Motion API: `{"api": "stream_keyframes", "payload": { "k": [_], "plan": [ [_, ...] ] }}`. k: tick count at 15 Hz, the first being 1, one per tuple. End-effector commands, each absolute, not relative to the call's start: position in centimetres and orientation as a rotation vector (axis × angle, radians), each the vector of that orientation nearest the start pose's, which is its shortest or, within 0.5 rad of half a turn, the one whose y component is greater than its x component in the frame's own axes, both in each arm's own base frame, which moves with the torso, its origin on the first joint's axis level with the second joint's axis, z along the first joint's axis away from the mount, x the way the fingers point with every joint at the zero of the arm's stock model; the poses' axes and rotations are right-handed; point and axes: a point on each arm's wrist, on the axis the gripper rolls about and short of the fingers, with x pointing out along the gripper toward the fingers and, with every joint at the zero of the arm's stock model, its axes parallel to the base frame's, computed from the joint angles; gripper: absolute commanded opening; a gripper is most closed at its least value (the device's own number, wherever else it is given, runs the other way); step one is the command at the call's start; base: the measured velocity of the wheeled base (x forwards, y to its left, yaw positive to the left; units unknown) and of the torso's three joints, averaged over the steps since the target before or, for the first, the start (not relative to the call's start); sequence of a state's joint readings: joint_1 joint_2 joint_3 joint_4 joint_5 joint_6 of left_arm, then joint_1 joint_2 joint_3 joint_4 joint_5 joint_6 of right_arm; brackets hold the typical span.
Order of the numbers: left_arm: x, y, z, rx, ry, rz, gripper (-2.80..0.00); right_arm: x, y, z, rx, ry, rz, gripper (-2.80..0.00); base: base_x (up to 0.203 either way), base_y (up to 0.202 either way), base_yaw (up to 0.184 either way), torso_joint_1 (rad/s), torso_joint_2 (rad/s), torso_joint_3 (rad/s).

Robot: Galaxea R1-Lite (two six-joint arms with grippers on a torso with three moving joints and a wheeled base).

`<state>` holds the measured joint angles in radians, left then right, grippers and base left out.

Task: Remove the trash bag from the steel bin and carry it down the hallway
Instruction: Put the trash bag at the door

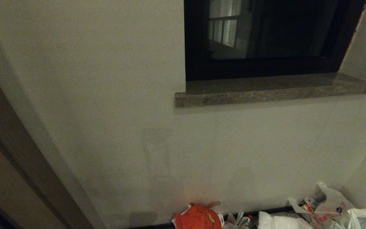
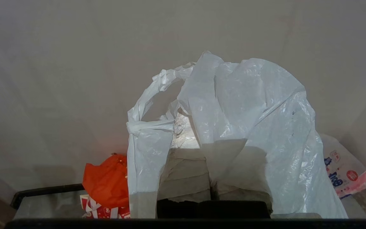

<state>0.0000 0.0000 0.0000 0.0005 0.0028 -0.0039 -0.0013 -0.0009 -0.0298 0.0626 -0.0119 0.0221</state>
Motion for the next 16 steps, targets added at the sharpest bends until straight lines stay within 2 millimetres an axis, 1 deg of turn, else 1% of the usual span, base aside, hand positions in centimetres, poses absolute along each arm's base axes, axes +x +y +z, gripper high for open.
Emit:
{"api": "stream_keyframes", "payload": {
  "k": [1, 3, 7, 12, 16],
  "plan": [
    [-2.27, 0.01, 7.51, -0.005, 0.002, 0.003, -2.8, -2.51, -0.03, 7.71, 0.023, 0.034, -0.013, -2.8, 0.0, 0.0, 0.0, 0.0, 0.0, 0.0],
    [-2.27, 0.01, 7.51, -0.005, 0.002, 0.003, -2.8, -2.51, -0.02, 7.71, 0.023, 0.034, -0.014, -2.8, 0.0, 0.0, 0.0, -0.038, 0.18, 0.121],
    [-2.27, 0.01, 7.51, -0.005, 0.002, 0.004, -2.8, -2.51, -0.02, 7.71, 0.023, 0.034, -0.014, -2.8, 0.0, 0.0, 0.0, -0.132, 0.39, 0.255],
    [-2.27, 0.01, 7.51, -0.005, 0.002, 0.003, -2.8, -2.51, -0.02, 7.71, 0.023, 0.034, -0.014, -2.8, 0.0, 0.0, 0.0, -0.028, 0.07, 0.05],
    [-2.27, 0.01, 7.51, -0.005, 0.002, 0.003, -2.8, -2.51, -0.02, 7.71, 0.023, 0.034, -0.014, -2.8, 0.0, 0.0, 0.0, -0.102, 0.32, 0.229]
  ]
}}
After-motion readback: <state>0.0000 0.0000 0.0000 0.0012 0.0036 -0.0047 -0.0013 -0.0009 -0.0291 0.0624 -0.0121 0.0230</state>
